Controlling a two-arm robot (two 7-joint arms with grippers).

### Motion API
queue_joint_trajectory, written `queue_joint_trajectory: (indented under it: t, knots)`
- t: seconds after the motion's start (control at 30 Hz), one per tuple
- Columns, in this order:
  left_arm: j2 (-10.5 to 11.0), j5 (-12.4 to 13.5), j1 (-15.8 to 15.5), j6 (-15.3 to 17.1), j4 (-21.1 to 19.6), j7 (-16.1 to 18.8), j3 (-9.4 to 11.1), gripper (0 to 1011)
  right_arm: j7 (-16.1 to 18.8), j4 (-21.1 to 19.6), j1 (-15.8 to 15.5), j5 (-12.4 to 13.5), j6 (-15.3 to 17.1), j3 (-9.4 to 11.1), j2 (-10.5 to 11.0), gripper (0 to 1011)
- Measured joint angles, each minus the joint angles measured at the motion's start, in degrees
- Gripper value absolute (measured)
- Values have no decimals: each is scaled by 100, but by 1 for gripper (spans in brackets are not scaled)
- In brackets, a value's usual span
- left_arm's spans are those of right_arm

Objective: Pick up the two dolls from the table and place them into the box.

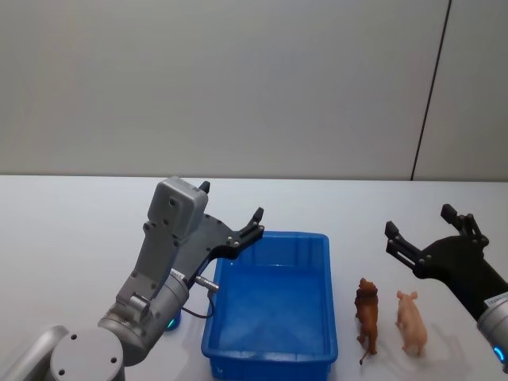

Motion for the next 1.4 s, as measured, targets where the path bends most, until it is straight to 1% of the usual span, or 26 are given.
queue_joint_trajectory:
  t: [1.2, 1.4]
  knots:
    - [0, 0, 0, 0, 0, 0, 0, 1001, 0, 0, 0, 0, 0, 0, 0, 1001]
    - [0, 0, 0, 0, 0, 0, 0, 1001, -79, -10, -28, -21, 40, -9, -20, 1001]
